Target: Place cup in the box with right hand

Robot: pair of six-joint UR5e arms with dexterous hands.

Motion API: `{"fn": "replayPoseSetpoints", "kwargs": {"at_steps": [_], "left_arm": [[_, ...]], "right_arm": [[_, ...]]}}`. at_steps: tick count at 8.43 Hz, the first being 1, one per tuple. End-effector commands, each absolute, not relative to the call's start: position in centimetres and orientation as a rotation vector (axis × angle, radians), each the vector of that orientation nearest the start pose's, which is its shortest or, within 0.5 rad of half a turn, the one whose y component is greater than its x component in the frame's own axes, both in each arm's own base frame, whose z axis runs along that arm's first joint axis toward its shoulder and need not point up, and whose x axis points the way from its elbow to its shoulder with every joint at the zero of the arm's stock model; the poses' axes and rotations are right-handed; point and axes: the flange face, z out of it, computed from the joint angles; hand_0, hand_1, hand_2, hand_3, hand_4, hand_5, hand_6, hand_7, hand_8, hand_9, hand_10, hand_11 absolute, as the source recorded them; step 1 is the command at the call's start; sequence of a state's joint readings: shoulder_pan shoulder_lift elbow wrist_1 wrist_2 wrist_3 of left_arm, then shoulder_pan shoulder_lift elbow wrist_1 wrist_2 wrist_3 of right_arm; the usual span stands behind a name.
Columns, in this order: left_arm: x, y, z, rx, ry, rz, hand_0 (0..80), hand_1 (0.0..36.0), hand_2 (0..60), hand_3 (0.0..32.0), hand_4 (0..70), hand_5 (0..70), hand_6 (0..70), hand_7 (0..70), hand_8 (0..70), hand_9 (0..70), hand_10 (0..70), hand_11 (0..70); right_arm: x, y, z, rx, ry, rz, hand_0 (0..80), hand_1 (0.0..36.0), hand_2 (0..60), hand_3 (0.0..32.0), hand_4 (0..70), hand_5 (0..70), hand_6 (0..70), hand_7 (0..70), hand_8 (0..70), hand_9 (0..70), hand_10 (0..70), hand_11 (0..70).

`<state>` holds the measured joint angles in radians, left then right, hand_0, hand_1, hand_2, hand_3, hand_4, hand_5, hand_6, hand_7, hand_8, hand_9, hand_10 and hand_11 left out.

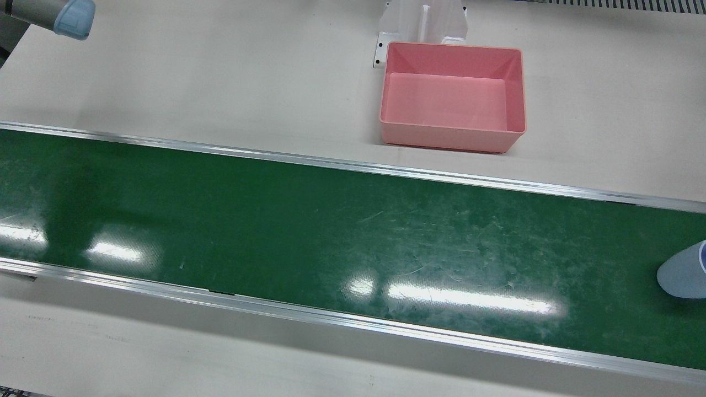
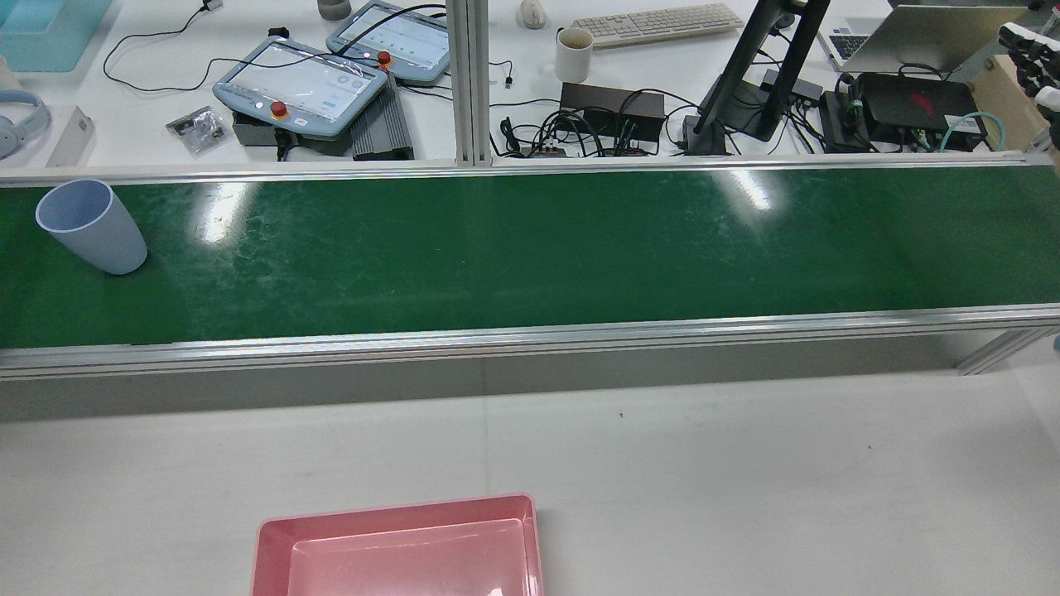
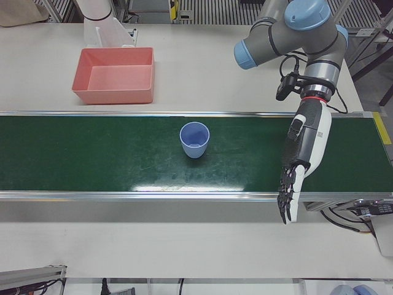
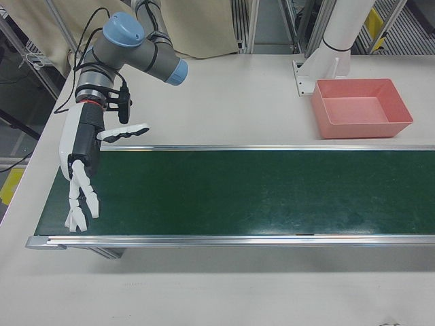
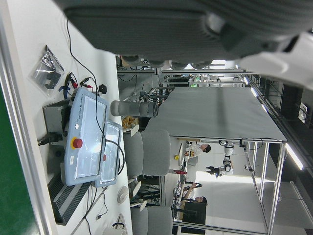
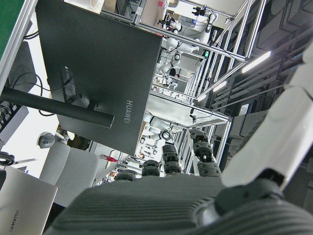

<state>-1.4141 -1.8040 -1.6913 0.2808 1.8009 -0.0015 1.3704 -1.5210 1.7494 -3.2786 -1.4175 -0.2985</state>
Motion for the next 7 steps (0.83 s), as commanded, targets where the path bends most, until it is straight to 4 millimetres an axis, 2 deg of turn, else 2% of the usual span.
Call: {"fn": "replayPoseSetpoints", "kwargs": {"at_steps": [1, 7], "left_arm": [[-2.04, -58.04, 53.22, -0.392, 2.083, -1.933, 0.0, 0.0, 0.0, 0.0, 0.0, 0.0, 0.0, 0.0, 0.0, 0.0, 0.0, 0.0], [-2.04, -58.04, 53.29, -0.392, 2.081, -1.934, 0.0, 0.0, 0.0, 0.0, 0.0, 0.0, 0.0, 0.0, 0.0, 0.0, 0.0, 0.0]], "right_arm": [[4.12, -53.0, 58.34, -0.291, 2.493, -2.243, 38.7, 8.2, 4.7, 0.0, 0.0, 2.2, 3.7, 15.9, 1.4, 6.4, 0.0, 0.0], [4.42, -52.54, 58.64, -0.294, 2.488, -2.248, 38.8, 8.0, 3.7, 0.0, 0.0, 2.1, 3.7, 16.0, 1.1, 5.9, 0.0, 0.0]]}}
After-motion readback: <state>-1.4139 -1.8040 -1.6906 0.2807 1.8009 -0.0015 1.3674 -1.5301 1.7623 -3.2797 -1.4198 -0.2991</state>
